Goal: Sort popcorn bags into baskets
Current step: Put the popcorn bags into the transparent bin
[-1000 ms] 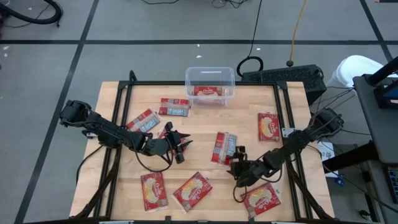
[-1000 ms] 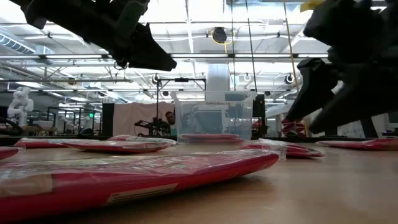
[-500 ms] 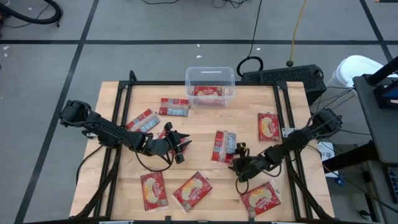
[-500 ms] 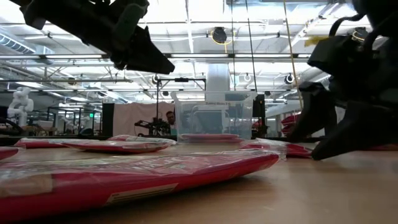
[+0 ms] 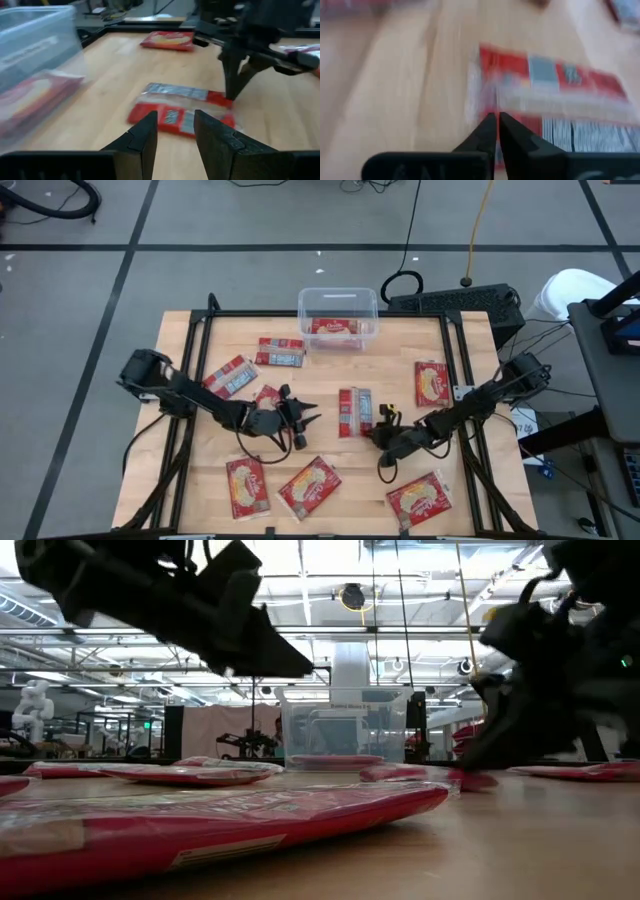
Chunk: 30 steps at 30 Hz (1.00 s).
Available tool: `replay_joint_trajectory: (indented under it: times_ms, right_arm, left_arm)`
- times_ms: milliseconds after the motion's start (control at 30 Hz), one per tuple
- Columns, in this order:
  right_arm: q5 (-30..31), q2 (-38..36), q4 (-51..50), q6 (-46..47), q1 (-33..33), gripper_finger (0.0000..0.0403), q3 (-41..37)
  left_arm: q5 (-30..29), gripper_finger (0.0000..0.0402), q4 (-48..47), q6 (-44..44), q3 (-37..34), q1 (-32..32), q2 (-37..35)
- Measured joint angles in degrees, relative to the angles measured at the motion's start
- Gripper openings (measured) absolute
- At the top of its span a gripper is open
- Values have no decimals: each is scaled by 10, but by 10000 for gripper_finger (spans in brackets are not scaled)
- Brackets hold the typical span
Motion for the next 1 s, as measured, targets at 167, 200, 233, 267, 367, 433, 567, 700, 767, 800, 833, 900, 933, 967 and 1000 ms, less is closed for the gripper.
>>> replay_joint_trajectory:
  times_ms: [167,200,233,267,367,433,567,700,767,800,833,900,933,967,1000]
  right_arm:
    - [-1,-17,50,1,-17,2,1]
    - [-2,-19,54,5,-22,3,1]
    - [-5,-21,53,9,-28,3,1]
    - [-11,-22,53,12,-34,2,1]
    - [-38,-22,49,21,-40,2,1]
    - [-68,-22,46,25,-36,9,1]
    - [-77,-23,4,12,-23,38,1]
    - [-29,-23,-47,-59,-3,82,1]
    - [28,-23,-64,-96,4,105,2]
    - [61,-23,-74,-115,7,117,2]
    - [86,-23,-81,-135,10,128,2]
    - [127,-23,-96,-182,14,148,2]
    - [141,-23,-99,-204,15,156,2]
    - [150,-23,-103,-223,15,165,2]
    - [158,-24,-108,-243,14,172,2]
  left_arm:
    - [22,167,66,48,27,-10,80]
    - [23,179,67,64,40,-14,94]
    - [23,193,69,78,52,-17,109]
    - [23,207,69,86,63,-18,122]
    - [23,248,64,94,96,-20,158]
    - [23,268,57,98,110,-19,172]
    - [19,278,30,107,134,-12,191]
    - [13,249,28,130,140,13,205]
    - [13,230,18,138,140,29,208]
    - [13,220,14,139,140,37,209]
    - [13,210,9,142,140,44,209]
    - [28,190,4,145,140,60,209]
    - [40,181,3,145,140,68,209]
    - [55,172,3,145,140,76,209]
    - [70,164,3,143,140,84,209]
